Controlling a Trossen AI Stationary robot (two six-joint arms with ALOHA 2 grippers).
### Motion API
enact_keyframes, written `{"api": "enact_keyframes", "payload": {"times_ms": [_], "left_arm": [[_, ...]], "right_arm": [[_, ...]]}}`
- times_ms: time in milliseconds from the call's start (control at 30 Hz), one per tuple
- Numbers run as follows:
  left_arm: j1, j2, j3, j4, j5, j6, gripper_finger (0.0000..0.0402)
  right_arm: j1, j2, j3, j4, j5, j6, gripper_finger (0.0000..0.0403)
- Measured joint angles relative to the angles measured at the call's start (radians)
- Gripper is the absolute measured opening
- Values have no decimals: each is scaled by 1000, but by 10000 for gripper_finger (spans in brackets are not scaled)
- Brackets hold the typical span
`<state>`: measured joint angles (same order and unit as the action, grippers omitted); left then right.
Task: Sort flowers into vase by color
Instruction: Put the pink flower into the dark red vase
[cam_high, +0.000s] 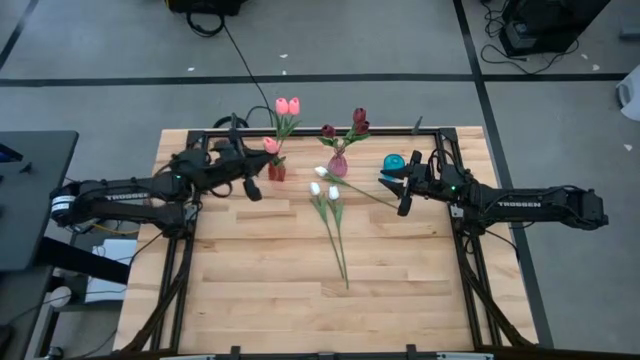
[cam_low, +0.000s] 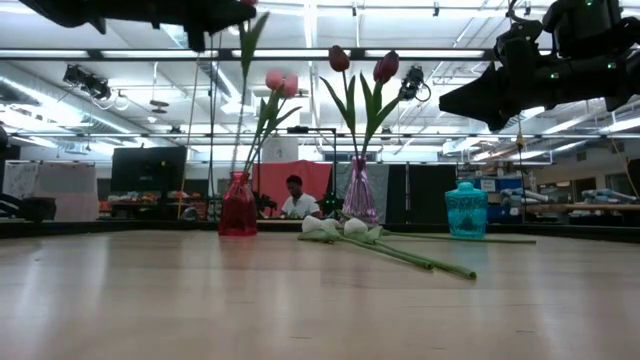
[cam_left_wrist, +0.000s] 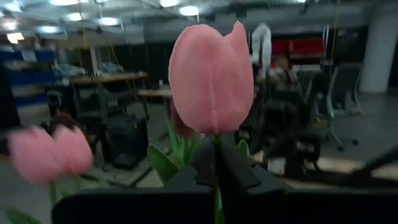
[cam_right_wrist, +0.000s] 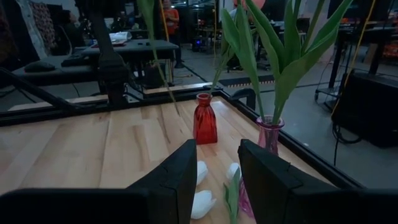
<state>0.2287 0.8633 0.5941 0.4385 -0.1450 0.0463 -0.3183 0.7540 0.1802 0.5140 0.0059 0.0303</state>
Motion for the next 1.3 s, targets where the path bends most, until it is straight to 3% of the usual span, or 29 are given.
{"api": "enact_keyframes", "payload": {"times_ms": [300, 800, 1300], "left_arm": [[0, -64, 2, 12, -76, 55, 7], [0, 61, -11, 97, -80, 52, 7], [0, 52, -11, 98, -84, 52, 7]], "right_arm": [[0, 0, 0, 0, 0, -6, 133], [0, 0, 0, 0, 0, -7, 133], [0, 0, 0, -1, 0, -7, 133]]}}
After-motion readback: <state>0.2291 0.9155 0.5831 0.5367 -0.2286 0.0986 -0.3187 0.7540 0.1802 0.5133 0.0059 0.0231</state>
